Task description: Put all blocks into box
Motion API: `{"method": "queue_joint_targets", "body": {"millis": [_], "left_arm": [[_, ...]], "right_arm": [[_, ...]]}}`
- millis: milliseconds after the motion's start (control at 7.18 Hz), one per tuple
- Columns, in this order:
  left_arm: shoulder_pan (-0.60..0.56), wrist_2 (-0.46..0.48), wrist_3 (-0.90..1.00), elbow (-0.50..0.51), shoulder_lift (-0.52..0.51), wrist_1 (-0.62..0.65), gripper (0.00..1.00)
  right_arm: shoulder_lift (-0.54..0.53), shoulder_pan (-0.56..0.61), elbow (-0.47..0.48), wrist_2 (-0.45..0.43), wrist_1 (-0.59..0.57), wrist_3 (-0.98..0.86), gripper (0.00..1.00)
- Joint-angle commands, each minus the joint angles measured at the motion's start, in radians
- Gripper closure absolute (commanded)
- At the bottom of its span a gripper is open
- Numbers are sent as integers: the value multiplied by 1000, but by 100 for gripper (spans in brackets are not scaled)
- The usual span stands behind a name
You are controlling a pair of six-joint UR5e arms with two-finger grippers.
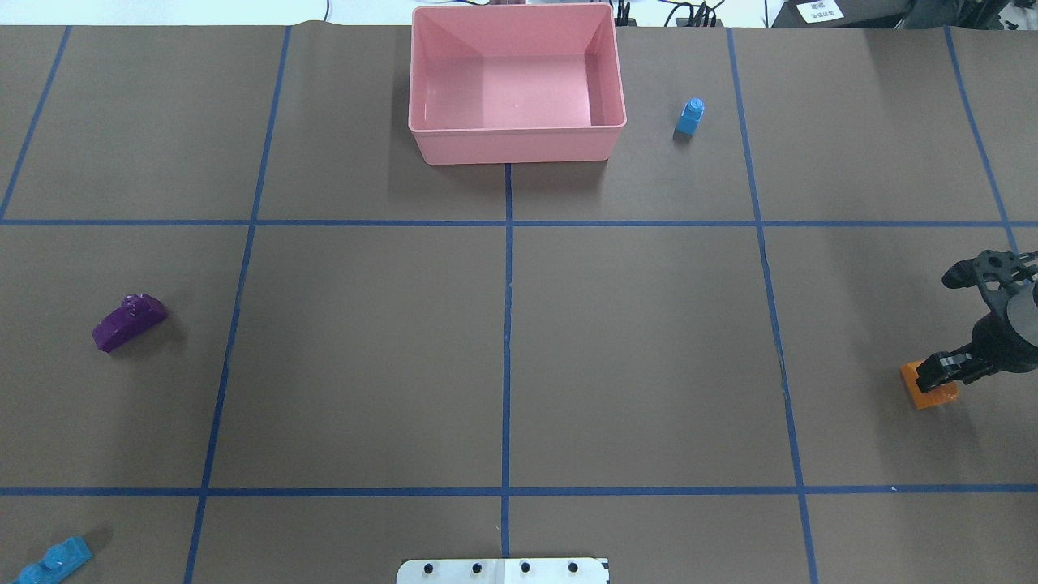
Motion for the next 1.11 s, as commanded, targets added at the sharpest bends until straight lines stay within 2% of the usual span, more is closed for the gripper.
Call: {"method": "queue_joint_targets", "body": {"millis": [0,418,974], "left_arm": [[0,-3,0,1,-1,0,0],[0,-4,0,1,-1,0,0],[0,-11,-2,-1,-3,0,0]], "right_arm": [[5,-9,0,9,-1,4,46],[6,-20,-1,9,-1,4,43],[5,-29,-7,8,-4,7,47]]}}
